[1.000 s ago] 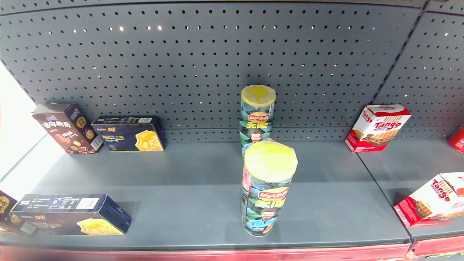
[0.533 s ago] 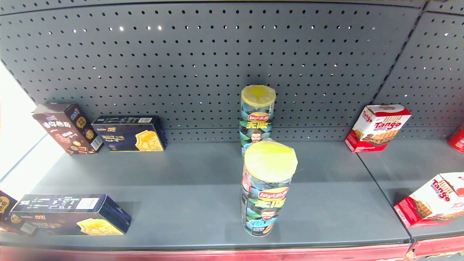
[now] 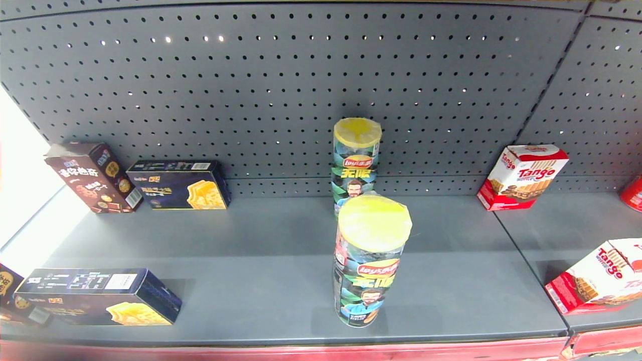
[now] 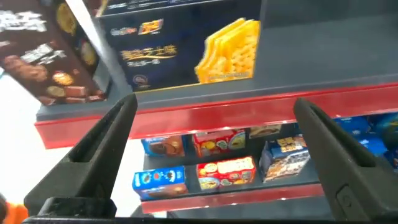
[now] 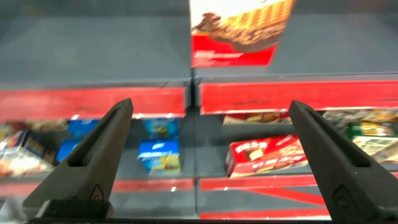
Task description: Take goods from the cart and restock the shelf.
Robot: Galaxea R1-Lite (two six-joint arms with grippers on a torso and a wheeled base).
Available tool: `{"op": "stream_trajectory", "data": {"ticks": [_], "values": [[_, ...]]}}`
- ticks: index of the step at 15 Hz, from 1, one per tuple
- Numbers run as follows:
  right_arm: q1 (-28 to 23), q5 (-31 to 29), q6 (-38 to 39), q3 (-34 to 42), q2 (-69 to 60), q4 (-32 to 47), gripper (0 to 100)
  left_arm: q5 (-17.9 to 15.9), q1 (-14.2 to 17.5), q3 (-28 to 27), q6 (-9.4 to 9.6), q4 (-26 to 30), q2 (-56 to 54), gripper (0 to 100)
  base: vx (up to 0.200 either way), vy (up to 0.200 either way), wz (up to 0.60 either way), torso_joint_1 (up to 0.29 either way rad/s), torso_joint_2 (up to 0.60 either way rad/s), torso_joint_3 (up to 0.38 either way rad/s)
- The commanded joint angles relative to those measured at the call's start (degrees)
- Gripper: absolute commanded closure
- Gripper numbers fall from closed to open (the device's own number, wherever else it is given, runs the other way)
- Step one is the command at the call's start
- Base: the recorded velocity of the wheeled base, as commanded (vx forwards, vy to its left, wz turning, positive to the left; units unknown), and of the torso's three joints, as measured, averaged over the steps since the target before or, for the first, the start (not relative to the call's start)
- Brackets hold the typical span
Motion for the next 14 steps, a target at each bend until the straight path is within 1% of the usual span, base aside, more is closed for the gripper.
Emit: {"op": "stream_trajectory", "data": {"ticks": [1, 2, 3, 4, 5, 6, 8, 10, 12, 13, 14], "values": [[-1.6, -0.1, 0.0, 0.0, -2.8, -0.1, 0, 8.9, 0.0, -0.2, 0.17, 0.2, 0.1, 0, 0.0, 0.0, 0.0, 0.0, 0.0, 0.0], [-1.6, -0.1, 0.0, 0.0, -2.8, -0.1, 0, 13.9, 0.0, -0.1, 0.35, 0.0, 0.1, 0, 0.0, 0.0, 0.0, 0.0, 0.0, 0.0], [-1.6, -0.1, 0.0, 0.0, -2.8, -0.1, 0, 14.1, 0.0, 0.0, 0.61, -0.1, 0.1, 0, 0.0, 0.0, 0.0, 0.0, 0.0, 0.0], [-1.6, -0.1, 0.0, 0.0, -2.8, -0.1, 0, 12.1, -0.1, -0.1, 1.31, -0.1, 0.1, 0, 0.0, 0.0, 0.0, 0.0, 0.0, 0.0], [-1.7, -0.1, 0.0, 0.0, -2.8, -0.1, 0, 3.6, -0.4, -0.2, 1.67, 0.0, 0.4, 0, 0.0, 0.0, 0.0, 0.0, 0.0, 0.0], [-1.7, -0.1, 0.0, 0.0, -2.8, -0.1, 0, -0.4, -1.0, -0.2, 1.4, 0.0, 2.6, 0, 0.0, 0.0, 0.0, 0.0, 0.0, 0.0], [-1.7, -0.1, 0.0, 0.0, -2.8, -0.1, 0, -0.4, -3.4, -0.2, 0.44, 0.1, 4.6, 0, 0.0, 0.0, 0.0, 0.0, 0.0, 0.0], [-1.7, -0.1, 0.0, 0.0, -2.8, -0.1, 0, -0.5, -3.7, -0.2, 0.26, 0.0, 4.6, 0, 0.0, 0.0, 0.0, 0.0, 0.0, 0.0], [-1.7, -0.1, 0.0, 0.0, -2.8, -0.1, 0, -0.6, -3.7, -0.1, 0.79, -0.3, 4.6, 0, 0.0, 0.0, 0.0, 0.0, 0.0, 0.0], [-1.7, -0.1, 0.0, 0.0, -2.8, -0.1, 0, -2.3, -3.1, 1.3, 0.61, -4.4, 4.2, 0, 0.0, 0.0, 0.0, 0.0, 0.0, 0.0], [-1.7, -0.1, 0.0, 0.0, -2.8, -0.1, 0, -6.8, 0.8, 1.6, 0.35, -4.6, 2.1, 0, 0.0, 0.0, 0.0, 0.0, 0.0, 0.0]]}}
